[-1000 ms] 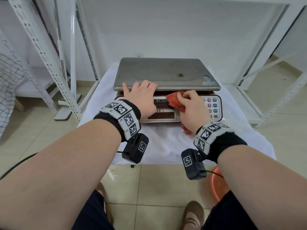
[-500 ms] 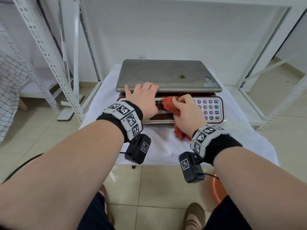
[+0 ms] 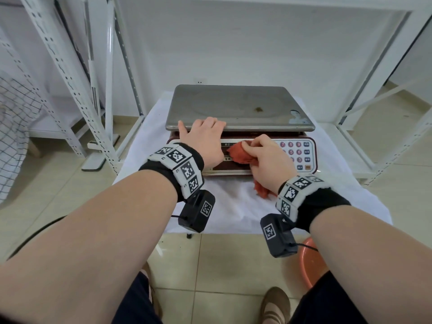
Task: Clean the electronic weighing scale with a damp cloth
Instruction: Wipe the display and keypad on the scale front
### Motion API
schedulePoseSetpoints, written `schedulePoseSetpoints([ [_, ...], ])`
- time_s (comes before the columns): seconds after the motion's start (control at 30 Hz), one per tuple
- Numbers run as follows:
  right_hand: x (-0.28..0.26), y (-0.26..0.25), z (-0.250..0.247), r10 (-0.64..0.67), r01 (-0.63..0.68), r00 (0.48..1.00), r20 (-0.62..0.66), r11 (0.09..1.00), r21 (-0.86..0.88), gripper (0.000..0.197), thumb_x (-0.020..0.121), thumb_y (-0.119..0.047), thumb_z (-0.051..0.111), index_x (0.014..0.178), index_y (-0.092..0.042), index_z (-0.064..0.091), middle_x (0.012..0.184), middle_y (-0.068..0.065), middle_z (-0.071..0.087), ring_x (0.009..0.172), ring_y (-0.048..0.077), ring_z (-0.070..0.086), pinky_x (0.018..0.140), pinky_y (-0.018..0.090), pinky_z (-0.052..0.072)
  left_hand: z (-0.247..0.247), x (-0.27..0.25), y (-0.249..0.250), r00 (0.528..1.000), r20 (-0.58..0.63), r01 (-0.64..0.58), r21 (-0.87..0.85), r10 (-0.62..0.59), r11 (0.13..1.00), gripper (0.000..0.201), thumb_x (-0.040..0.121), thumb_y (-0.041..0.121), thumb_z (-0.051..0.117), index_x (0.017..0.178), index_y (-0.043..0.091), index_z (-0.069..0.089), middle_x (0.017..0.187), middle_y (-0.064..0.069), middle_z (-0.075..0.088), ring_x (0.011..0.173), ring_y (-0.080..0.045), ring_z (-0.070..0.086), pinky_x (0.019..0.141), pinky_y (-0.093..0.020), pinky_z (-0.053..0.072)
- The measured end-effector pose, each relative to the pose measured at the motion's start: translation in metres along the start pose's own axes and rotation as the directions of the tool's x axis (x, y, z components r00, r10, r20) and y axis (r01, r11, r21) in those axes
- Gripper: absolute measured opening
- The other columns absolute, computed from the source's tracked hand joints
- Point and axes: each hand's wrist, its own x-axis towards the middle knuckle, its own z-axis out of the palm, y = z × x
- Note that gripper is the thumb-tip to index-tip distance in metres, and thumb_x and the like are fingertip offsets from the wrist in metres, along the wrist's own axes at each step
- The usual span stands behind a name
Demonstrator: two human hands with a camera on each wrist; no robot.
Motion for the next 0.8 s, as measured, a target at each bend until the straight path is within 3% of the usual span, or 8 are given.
schedulePoseSetpoints([
  [0.1, -0.001, 0.015, -0.014, 0.16, -0.16, 0.987, -0.031, 0.987, 0.001, 0.041, 0.089, -0.011, 0.048, 0.127, -0.024, 0.056, 0.12, 0.002, 0.048, 0.101, 0.022, 0.055, 0.077, 0.026, 0.043, 0.0, 0.0, 0.0, 1.0, 0.003, -0.001, 0.0, 0.001, 1.0, 0.066, 0.079, 0.018, 0.053, 0.141, 0.026, 0.03, 0.143, 0.003, 0.033, 0.135, -0.024, 0.028, 0.111, -0.065, 0.009],
  [0.2, 0.0, 0.016, -0.016, 0.3, -0.302, 0.953, -0.045, 0.952, -0.053, 0.05, 0.087, -0.013, 0.049, 0.136, -0.024, 0.048, 0.123, 0.007, 0.045, 0.104, 0.028, 0.054, 0.081, 0.03, 0.043, 0.0, -0.001, 0.002, 1.0, -0.003, -0.002, 0.002, 0.002, 1.0, 0.065, 0.08, 0.017, 0.053, 0.14, 0.025, 0.031, 0.143, 0.002, 0.033, 0.135, -0.024, 0.028, 0.111, -0.065, 0.009],
  [0.33, -0.002, -0.005, -0.003, 0.188, -0.19, 0.981, -0.037, 0.98, -0.052, 0.048, 0.084, -0.011, 0.052, 0.131, -0.019, 0.053, 0.118, 0.009, 0.047, 0.1, 0.027, 0.053, 0.08, 0.032, 0.043, 0.001, -0.001, 0.002, 1.0, -0.018, 0.004, -0.002, -0.004, 1.0, 0.064, 0.079, 0.016, 0.052, 0.14, 0.025, 0.032, 0.141, 0.002, 0.034, 0.134, -0.025, 0.029, 0.111, -0.065, 0.01],
  [0.47, -0.006, -0.002, -0.005, 0.05, -0.05, 0.996, 0.067, 0.999, 0.002, 0.046, 0.085, -0.009, 0.052, 0.126, -0.027, 0.059, 0.114, 0.0, 0.05, 0.1, 0.019, 0.052, 0.083, 0.029, 0.045, 0.001, -0.002, 0.001, 1.0, -0.017, -0.001, 0.002, 0.001, 1.0, 0.065, 0.079, 0.016, 0.052, 0.14, 0.025, 0.032, 0.142, 0.002, 0.034, 0.134, -0.025, 0.029, 0.111, -0.066, 0.01],
  [0.67, 0.0, 0.007, -0.013, 0.207, -0.208, 0.977, -0.059, 0.978, -0.013, 0.04, 0.087, -0.015, 0.052, 0.126, -0.02, 0.059, 0.119, 0.005, 0.05, 0.103, 0.025, 0.054, 0.08, 0.028, 0.041, -0.002, -0.002, 0.002, 1.0, 0.009, 0.001, -0.011, -0.001, 1.0, 0.065, 0.079, 0.015, 0.052, 0.14, 0.024, 0.032, 0.144, 0.002, 0.031, 0.135, -0.024, 0.027, 0.111, -0.065, 0.008],
  [0.8, -0.007, -0.005, -0.001, 0.058, -0.058, 0.998, -0.001, 0.998, 0.018, 0.032, 0.088, -0.011, 0.051, 0.115, -0.019, 0.065, 0.109, -0.002, 0.052, 0.1, 0.018, 0.051, 0.08, 0.028, 0.045, 0.0, -0.001, 0.001, 1.0, -0.011, -0.003, 0.001, 0.003, 1.0, 0.065, 0.079, 0.015, 0.052, 0.139, 0.025, 0.032, 0.144, 0.002, 0.032, 0.135, -0.025, 0.028, 0.111, -0.065, 0.009],
])
